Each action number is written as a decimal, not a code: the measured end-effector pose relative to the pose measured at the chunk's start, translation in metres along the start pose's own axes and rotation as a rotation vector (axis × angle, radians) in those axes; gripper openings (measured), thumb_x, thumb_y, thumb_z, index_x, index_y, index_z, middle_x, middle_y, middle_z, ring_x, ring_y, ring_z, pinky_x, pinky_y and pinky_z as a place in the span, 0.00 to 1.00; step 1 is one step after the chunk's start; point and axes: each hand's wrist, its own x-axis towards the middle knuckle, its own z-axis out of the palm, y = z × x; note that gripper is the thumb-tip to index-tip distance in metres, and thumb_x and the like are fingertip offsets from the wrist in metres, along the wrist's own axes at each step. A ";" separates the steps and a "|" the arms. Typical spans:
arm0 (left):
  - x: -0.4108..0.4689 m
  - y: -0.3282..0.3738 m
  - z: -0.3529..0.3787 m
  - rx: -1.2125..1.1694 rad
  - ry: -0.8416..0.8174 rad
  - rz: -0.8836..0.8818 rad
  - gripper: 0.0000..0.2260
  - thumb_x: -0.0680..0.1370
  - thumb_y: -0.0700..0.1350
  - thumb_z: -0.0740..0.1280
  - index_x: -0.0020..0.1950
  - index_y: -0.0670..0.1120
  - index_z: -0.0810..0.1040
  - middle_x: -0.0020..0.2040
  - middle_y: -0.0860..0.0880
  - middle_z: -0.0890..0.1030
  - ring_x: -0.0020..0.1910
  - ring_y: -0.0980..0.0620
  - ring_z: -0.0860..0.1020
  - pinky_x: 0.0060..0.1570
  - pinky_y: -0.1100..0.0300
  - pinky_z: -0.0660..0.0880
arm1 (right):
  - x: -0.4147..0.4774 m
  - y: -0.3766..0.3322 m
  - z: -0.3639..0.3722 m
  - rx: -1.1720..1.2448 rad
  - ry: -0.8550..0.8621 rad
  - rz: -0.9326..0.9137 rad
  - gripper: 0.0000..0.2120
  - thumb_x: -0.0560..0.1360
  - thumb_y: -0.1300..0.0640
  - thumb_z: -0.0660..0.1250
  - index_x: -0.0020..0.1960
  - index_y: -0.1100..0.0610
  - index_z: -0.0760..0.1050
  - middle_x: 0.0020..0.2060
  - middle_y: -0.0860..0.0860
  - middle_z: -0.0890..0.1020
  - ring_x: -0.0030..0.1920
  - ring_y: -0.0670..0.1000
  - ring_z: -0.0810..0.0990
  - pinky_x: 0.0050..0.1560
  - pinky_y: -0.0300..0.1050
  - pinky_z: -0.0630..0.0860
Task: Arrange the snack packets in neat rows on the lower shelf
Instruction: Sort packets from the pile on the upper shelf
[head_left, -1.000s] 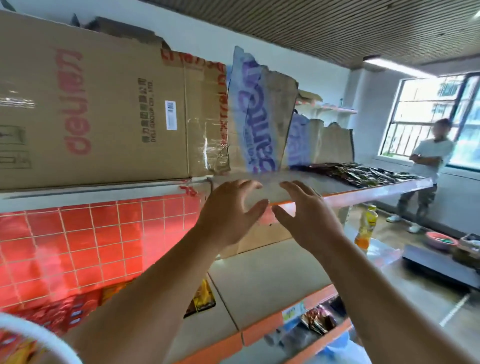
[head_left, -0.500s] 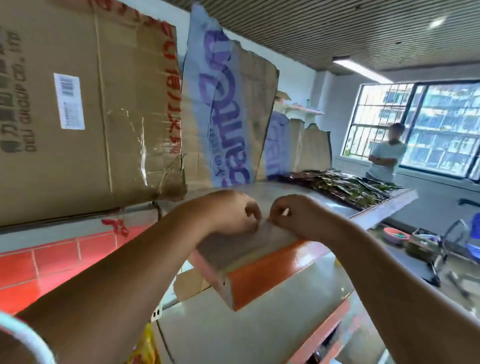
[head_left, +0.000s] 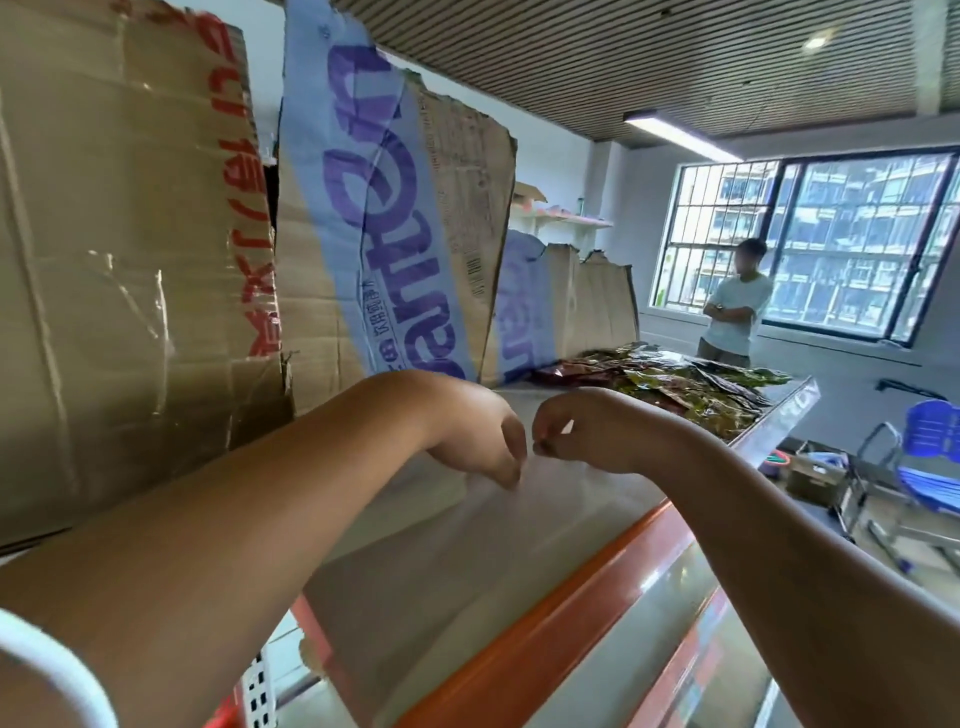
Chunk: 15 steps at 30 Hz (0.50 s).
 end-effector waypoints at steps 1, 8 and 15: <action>0.004 0.002 -0.002 0.000 -0.016 -0.002 0.17 0.80 0.58 0.68 0.69 0.58 0.78 0.62 0.56 0.78 0.59 0.53 0.77 0.63 0.53 0.75 | 0.001 0.005 -0.002 0.001 0.001 -0.008 0.04 0.76 0.51 0.73 0.46 0.51 0.83 0.47 0.49 0.84 0.37 0.46 0.77 0.32 0.31 0.70; 0.027 0.021 -0.015 0.012 -0.123 -0.048 0.17 0.80 0.57 0.69 0.68 0.59 0.77 0.58 0.55 0.80 0.54 0.53 0.81 0.61 0.50 0.80 | 0.024 0.045 -0.029 -0.081 0.016 -0.084 0.02 0.76 0.51 0.73 0.44 0.47 0.82 0.48 0.50 0.81 0.49 0.54 0.81 0.54 0.52 0.79; 0.062 0.046 -0.026 -0.007 -0.206 -0.169 0.16 0.81 0.55 0.69 0.69 0.61 0.76 0.59 0.57 0.79 0.52 0.55 0.81 0.52 0.58 0.79 | 0.056 0.097 -0.071 -0.332 0.007 0.002 0.13 0.80 0.51 0.65 0.55 0.58 0.82 0.51 0.53 0.82 0.49 0.53 0.79 0.47 0.43 0.75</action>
